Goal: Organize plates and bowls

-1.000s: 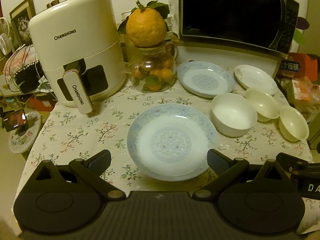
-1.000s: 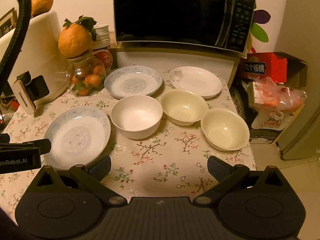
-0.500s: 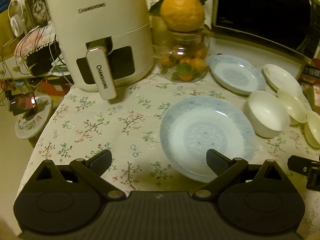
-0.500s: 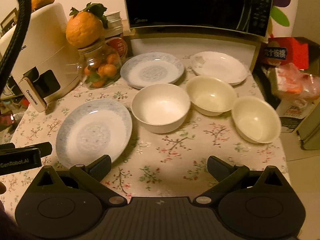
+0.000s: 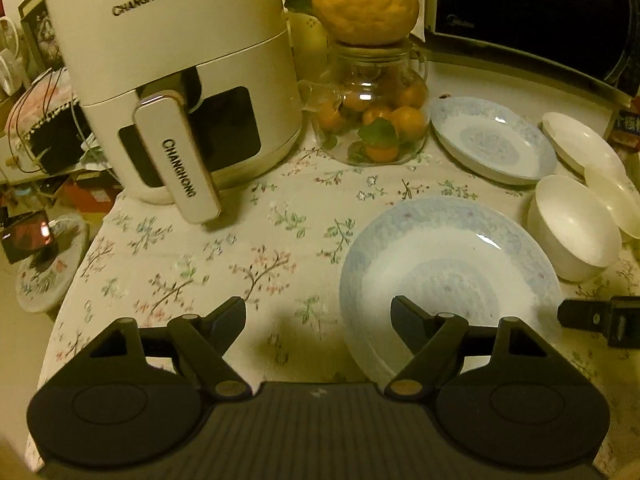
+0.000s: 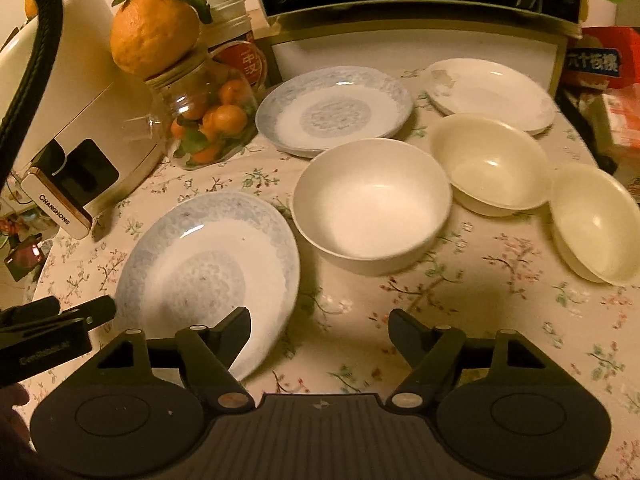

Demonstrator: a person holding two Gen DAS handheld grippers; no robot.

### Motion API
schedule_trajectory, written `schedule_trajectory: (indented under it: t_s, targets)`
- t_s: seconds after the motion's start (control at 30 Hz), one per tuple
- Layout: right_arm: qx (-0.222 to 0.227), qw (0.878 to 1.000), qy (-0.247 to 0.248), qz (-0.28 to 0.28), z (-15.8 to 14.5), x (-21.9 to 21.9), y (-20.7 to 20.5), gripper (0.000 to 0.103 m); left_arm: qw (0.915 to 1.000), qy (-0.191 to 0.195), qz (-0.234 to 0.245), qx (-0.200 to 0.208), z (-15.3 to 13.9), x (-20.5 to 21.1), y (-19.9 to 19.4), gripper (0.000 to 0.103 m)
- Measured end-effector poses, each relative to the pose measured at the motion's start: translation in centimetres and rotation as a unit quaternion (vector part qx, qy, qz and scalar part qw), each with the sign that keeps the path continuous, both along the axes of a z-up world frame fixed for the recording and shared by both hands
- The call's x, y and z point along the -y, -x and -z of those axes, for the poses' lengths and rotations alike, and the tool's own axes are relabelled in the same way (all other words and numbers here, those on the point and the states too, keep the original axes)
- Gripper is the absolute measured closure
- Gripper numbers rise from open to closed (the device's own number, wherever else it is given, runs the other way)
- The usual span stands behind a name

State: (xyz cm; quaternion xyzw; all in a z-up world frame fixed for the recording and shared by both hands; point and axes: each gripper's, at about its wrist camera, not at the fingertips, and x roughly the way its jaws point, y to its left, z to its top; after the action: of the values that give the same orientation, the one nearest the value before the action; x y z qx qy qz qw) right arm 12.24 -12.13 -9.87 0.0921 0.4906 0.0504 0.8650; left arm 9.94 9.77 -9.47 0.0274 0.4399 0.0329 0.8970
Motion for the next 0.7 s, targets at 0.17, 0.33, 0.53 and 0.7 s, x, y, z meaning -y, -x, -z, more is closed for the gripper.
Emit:
schedule_trajectory:
  t_s: [0.17,0.33,0.53,0.7]
  targets:
    - [-0.005,1.000,-0.007,-0.016,0.8,-0.7,-0.9,0.032,0.9997,0.019,-0.014,-0.002,1.4,-0.5,-0.8,0.029]
    - [-0.023,0.999,-0.035,-0.002,2.4,-0.5,-1.9,0.048,0.9995,0.022,-0.012,-0.017,3.0,-0.2,-1.9,0.043]
    - [-0.010,0.999,-0.048,0.009,3.4,-0.9,-2.7,0.069,0.9979,0.064,-0.010,-0.004,3.6,-1.0,-2.6,0.062]
    - [-0.003,0.999,-0.051,0.007,3.4,-1.5,-2.6,0.087,0.9969,0.079,0.005,0.006,3.5,-0.2,-2.4,0.081]
